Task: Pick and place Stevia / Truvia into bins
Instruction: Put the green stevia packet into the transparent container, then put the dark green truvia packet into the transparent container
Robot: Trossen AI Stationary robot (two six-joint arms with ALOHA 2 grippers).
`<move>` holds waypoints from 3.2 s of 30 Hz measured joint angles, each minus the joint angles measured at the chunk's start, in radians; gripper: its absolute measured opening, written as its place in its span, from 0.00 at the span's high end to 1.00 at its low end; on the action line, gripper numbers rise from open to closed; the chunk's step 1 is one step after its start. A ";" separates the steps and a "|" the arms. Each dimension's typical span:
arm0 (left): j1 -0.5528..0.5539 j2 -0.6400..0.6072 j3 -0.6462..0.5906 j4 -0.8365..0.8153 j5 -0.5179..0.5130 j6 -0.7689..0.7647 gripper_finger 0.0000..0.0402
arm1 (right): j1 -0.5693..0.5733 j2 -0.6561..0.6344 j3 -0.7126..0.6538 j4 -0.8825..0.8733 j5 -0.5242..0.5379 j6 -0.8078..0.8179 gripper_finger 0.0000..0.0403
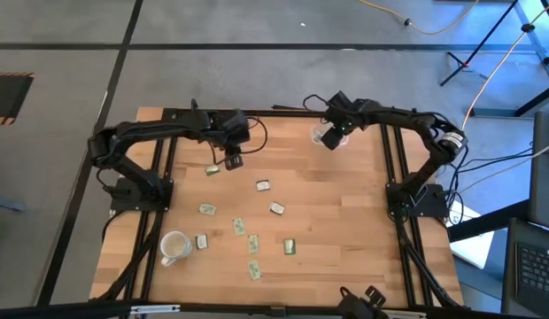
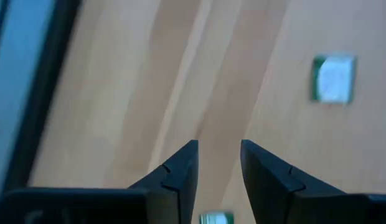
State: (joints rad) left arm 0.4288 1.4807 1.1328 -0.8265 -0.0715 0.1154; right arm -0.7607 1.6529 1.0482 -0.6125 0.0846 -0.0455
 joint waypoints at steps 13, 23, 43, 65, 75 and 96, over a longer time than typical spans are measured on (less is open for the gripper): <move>0.038 0.012 -0.163 -0.010 -0.077 -0.120 0.79 | 0.001 -0.142 0.002 0.015 0.001 0.012 0.61; 0.036 0.012 -0.274 -0.036 -0.085 -0.287 0.82 | 0.005 -0.145 0.003 0.016 0.001 0.015 0.61; -0.017 0.012 -0.394 0.116 -0.068 -0.290 0.85 | 0.006 -0.144 0.003 0.017 0.001 0.018 0.61; -0.016 0.077 -0.364 0.116 -0.066 -0.285 0.96 | 0.006 -0.144 0.003 0.016 0.001 0.015 0.61; -0.016 0.071 -0.318 0.110 -0.015 -0.230 0.98 | 0.062 -0.144 0.003 0.044 -0.187 -0.107 0.61; -0.017 0.068 -0.172 0.716 0.900 -0.084 0.98 | 0.496 -0.143 0.004 0.376 -0.443 -0.509 0.61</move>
State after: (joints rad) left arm 0.4122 1.5483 0.9606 -0.1100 0.8282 0.0318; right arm -0.2645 1.5097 1.0519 -0.2370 -0.3583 -0.5549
